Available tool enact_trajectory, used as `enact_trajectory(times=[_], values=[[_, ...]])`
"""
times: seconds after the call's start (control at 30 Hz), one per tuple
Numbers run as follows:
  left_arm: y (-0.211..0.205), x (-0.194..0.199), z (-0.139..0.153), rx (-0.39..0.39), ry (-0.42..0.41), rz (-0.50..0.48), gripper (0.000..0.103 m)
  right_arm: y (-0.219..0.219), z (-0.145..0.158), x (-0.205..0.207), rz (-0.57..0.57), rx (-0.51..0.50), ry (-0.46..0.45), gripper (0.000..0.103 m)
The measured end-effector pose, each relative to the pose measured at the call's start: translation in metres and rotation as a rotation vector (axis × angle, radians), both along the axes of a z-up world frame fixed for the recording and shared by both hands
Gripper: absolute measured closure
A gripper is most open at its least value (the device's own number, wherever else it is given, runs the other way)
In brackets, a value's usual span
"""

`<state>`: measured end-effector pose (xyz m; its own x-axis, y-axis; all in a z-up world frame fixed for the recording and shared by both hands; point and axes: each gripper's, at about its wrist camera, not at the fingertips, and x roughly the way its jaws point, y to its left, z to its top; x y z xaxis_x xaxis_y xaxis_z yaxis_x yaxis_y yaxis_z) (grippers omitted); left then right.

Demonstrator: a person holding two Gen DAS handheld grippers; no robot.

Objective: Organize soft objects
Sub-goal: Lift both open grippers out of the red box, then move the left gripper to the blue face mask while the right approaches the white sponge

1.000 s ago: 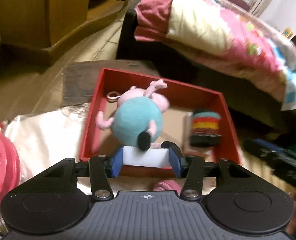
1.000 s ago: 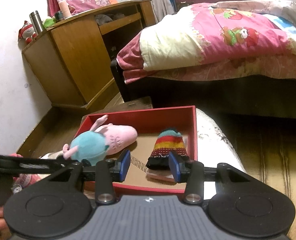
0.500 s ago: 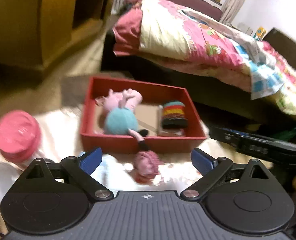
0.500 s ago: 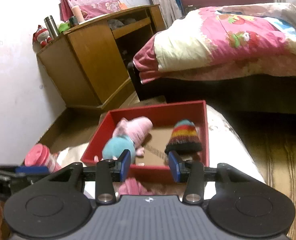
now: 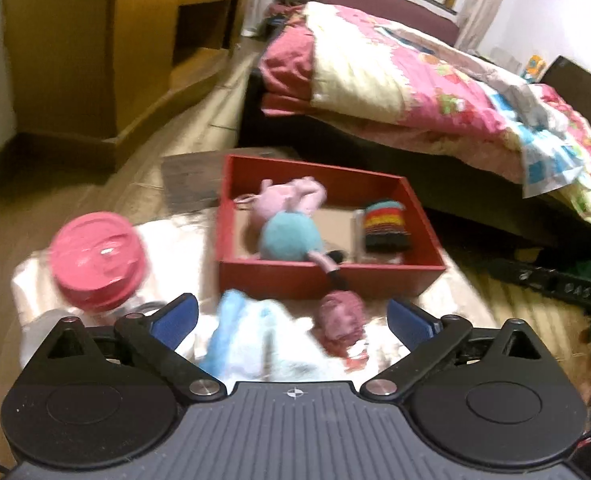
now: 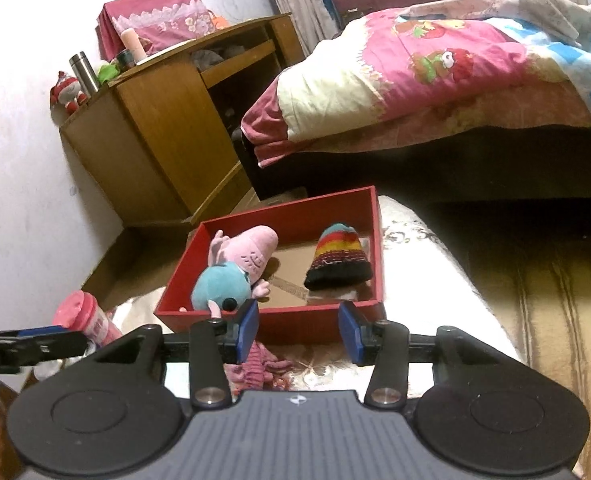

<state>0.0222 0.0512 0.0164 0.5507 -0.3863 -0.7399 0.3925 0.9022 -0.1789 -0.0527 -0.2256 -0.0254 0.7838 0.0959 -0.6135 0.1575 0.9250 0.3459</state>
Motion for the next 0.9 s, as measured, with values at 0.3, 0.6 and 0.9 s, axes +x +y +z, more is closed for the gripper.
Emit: enact_trajectory(times=[0.3,0.6,0.9], values=[[-0.025,-0.021,-0.015,0.224,-0.114,-0.094,0.006,-0.003,-0.003,-0.003,-0.025,-0.118,-0.026,0.078],[-0.015,-0.015,-0.02,0.214,-0.081,-0.102,0.005,0.004,-0.028,0.015,0.004,-0.134,0.05,0.077],[-0.005,-0.016,-0.026,0.175,-0.009,-0.142,0.006,0.031,-0.046,0.025,0.101,-0.161,0.116,0.077]])
